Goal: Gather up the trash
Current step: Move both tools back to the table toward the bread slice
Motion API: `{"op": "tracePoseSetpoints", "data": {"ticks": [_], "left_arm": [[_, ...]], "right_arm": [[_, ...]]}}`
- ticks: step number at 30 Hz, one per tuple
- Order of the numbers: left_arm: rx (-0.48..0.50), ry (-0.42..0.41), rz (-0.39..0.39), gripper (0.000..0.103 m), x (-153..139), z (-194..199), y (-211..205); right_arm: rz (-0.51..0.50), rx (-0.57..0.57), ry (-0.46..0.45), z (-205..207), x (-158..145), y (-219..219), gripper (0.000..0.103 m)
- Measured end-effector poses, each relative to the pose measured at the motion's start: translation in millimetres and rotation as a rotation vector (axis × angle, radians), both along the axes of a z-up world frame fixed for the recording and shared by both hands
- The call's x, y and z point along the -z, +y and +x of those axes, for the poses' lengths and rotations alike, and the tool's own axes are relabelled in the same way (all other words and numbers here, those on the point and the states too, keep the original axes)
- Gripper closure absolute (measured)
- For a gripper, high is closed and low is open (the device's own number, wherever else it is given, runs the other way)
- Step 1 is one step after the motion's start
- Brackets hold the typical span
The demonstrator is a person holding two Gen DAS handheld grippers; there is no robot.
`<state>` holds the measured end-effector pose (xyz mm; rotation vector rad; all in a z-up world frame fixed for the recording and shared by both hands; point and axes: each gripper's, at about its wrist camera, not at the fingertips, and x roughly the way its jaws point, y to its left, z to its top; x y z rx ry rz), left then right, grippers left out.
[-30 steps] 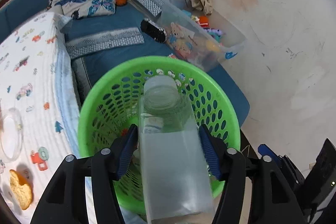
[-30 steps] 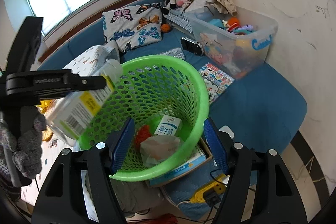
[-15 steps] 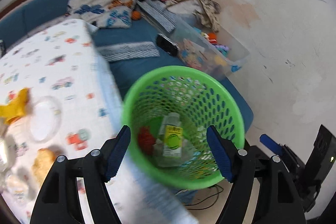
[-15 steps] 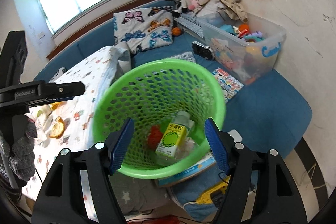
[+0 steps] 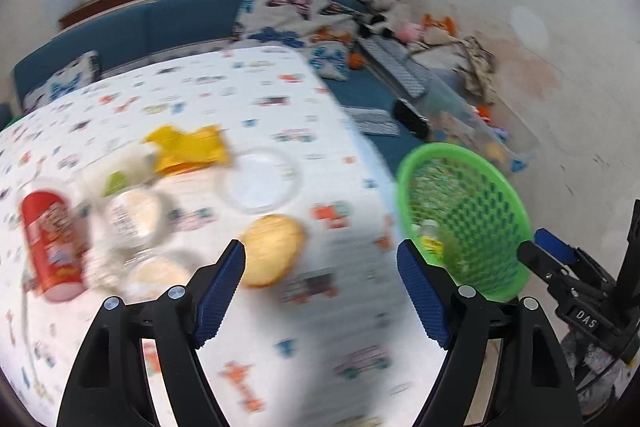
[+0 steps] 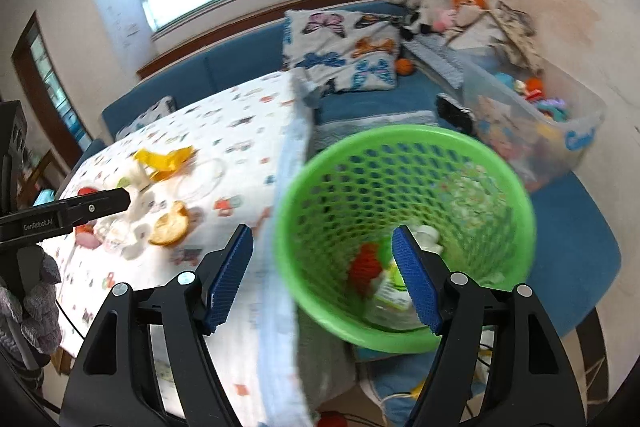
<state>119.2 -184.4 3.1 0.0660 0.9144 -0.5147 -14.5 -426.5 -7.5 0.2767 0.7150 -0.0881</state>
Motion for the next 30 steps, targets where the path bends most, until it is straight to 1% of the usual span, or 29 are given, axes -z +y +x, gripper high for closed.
{"op": "tracePoseSetpoints", "data": {"ticks": [6, 9, 13, 18, 24, 25, 26, 30], "left_arm": [[-0.110, -0.008, 0.016, 0.026, 5.0, 1.8, 59.5], [-0.157, -0.012, 0.028, 0.026, 8.1, 1.5, 81.4], [-0.197, -0.011, 0.035, 0.026, 13.1, -0.4, 103.9], [-0.227, 0.002, 0.037, 0.026, 22.5, -2.5, 123.6], [-0.245, 0.032, 0.033, 0.026, 36.0, -3.7, 138.2], [-0.247, 0.036, 0.032, 0.026, 37.2, -3.2, 139.1], [-0.248, 0.041, 0.029, 0.026, 38.7, -2.8, 141.0], [-0.248, 0.061, 0.021, 0.026, 47.6, -3.2, 148.5]], "right_arm": [[-0.006, -0.098, 0.016, 26.5, 3.9, 41.0, 0.031], [-0.011, -0.143, 0.026, 38.9, 7.8, 59.4, 0.031], [-0.018, -0.216, 0.047, 57.8, 16.4, 88.7, 0.031], [-0.020, -0.300, 0.081, 79.7, 31.1, 116.7, 0.031], [-0.047, -0.388, 0.124, 102.6, 51.7, 143.3, 0.027], [-0.055, -0.395, 0.132, 105.6, 54.9, 146.1, 0.023], [-0.070, -0.401, 0.141, 110.3, 59.2, 149.8, 0.022], [-0.098, -0.423, 0.175, 126.5, 71.7, 157.6, 0.021]]}}
